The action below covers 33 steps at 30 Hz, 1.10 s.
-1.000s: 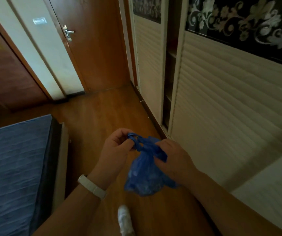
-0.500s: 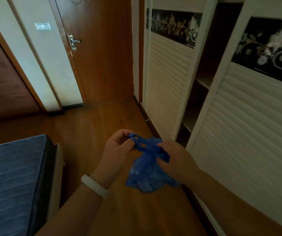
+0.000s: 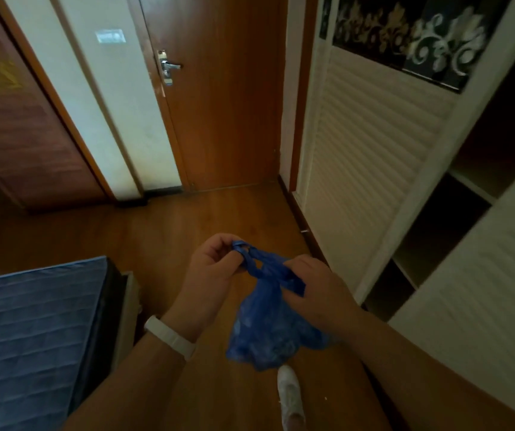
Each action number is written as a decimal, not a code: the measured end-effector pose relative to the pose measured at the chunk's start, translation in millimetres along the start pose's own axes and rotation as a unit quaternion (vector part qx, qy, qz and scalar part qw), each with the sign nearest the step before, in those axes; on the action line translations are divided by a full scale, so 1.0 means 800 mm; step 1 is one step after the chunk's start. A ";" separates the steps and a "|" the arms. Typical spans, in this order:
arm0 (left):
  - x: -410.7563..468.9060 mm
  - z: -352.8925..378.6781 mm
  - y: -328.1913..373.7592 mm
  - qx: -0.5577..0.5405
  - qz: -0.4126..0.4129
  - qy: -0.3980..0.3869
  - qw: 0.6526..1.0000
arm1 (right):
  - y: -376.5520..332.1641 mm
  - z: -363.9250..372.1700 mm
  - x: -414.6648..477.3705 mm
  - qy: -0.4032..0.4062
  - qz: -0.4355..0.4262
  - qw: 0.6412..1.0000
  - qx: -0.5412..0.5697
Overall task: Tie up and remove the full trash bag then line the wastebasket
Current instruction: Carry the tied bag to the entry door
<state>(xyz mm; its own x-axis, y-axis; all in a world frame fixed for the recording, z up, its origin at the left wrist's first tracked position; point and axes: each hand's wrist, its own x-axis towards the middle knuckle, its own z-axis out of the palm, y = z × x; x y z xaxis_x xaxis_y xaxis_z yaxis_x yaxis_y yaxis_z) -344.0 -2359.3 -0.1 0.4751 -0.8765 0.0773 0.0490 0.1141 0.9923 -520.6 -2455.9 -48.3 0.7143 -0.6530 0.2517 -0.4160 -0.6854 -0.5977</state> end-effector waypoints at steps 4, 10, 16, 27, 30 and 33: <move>0.097 -0.002 -0.001 0.019 -0.008 0.037 0.999 | 0.041 0.004 0.106 -0.019 -0.028 0.999 0.026; 0.241 0.002 0.017 0.050 0.025 0.062 0.997 | 0.094 -0.012 0.257 -0.019 -0.077 0.997 0.024; 0.329 -0.011 0.021 0.051 0.033 0.080 0.995 | 0.114 -0.007 0.360 -0.035 -0.089 0.994 0.043; 0.510 -0.141 -0.024 0.009 0.017 0.105 0.994 | 0.121 0.092 0.559 -0.066 -0.095 0.993 0.006; 0.573 -0.198 -0.031 0.000 0.019 0.094 0.995 | 0.109 0.128 0.637 -0.068 -0.087 0.994 -0.009; 0.634 -0.262 -0.027 -0.013 0.018 0.095 0.995 | 0.087 0.159 0.719 -0.079 -0.102 0.991 -0.030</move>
<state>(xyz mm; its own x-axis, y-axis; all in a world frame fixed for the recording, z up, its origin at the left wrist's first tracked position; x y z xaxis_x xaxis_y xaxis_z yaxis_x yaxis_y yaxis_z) 80.3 -2708.6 -2.9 0.6342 -0.7679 0.0901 0.0512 0.1580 0.9861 -67.4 -2837.9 -41.9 0.8648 -0.4427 0.2371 -0.2829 -0.8195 -0.4984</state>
